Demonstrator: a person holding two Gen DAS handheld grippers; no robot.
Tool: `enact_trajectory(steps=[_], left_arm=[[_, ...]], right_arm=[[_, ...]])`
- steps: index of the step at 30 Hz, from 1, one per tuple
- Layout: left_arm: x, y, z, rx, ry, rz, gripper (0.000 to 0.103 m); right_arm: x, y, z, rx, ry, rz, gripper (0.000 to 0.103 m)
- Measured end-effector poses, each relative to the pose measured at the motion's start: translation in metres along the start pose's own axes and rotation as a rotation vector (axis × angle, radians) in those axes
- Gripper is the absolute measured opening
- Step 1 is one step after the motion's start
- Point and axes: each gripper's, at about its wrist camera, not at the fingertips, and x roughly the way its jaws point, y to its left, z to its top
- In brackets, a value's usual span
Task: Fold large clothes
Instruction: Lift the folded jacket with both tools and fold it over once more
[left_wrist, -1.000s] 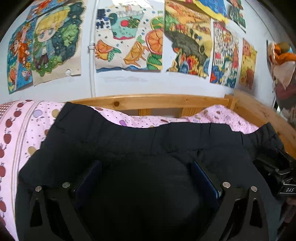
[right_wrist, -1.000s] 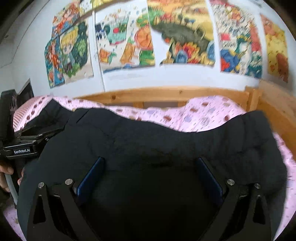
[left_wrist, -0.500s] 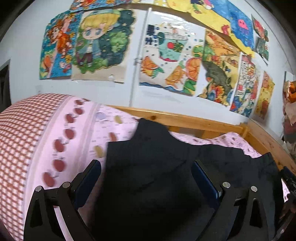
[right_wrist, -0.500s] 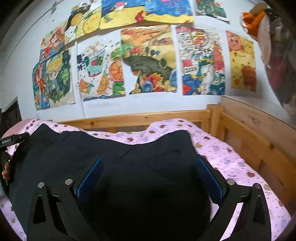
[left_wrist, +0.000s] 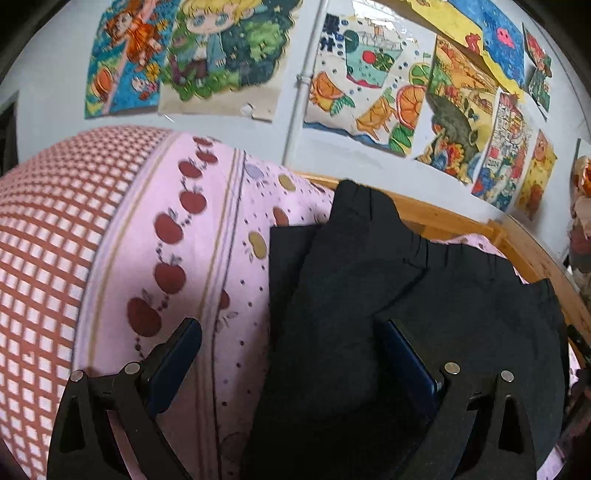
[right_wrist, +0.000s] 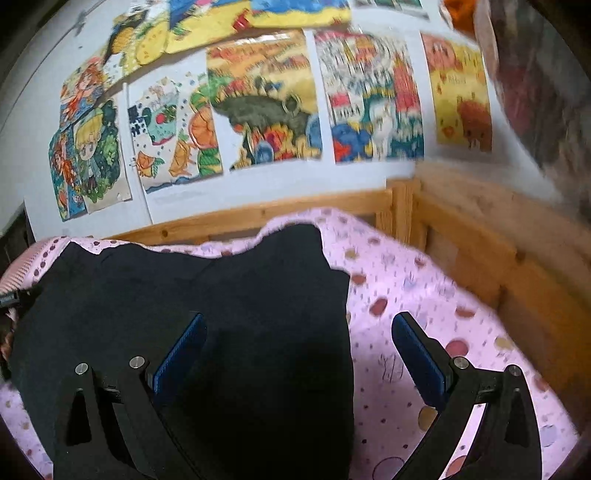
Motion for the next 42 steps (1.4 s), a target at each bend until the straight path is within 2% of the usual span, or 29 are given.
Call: enact_trajectory(steps=[7,8,13,21,27,33,36,42], left_arm=[[0.014,0.0,-0.008,0.024,0.061,-0.095,0.099],[0.017,0.001,-0.01,0.024,0.075,-0.122,0.099],[0.028,0.009,-0.018,-0.008,0.116,-0.213,0.1],[0.036,0.005,-0.024,0.002,0.122,-0.227,0.103],[0.04,0.005,-0.025,0.007,0.148,-0.276,0.103],[0.05,0.004,-0.024,-0.008,0.237,-0.389,0.103],[0.053,0.003,-0.024,-0.01,0.264,-0.395,0.103],[0.061,-0.003,-0.023,-0.049,0.348,-0.417,0.103]], right_arm=[[0.049,-0.015,-0.023,0.108,0.204,0.119,0.099],[0.053,-0.014,-0.026,0.116,0.218,0.126,0.101],[0.055,-0.014,-0.036,0.144,0.223,0.157,0.102],[0.052,-0.017,-0.039,0.166,0.216,0.189,0.102],[0.062,0.0,-0.038,0.105,0.294,0.394,0.102],[0.067,-0.002,-0.04,0.144,0.325,0.425,0.102],[0.067,0.001,-0.041,0.133,0.352,0.398,0.102],[0.071,0.004,-0.037,0.158,0.475,0.394,0.102]])
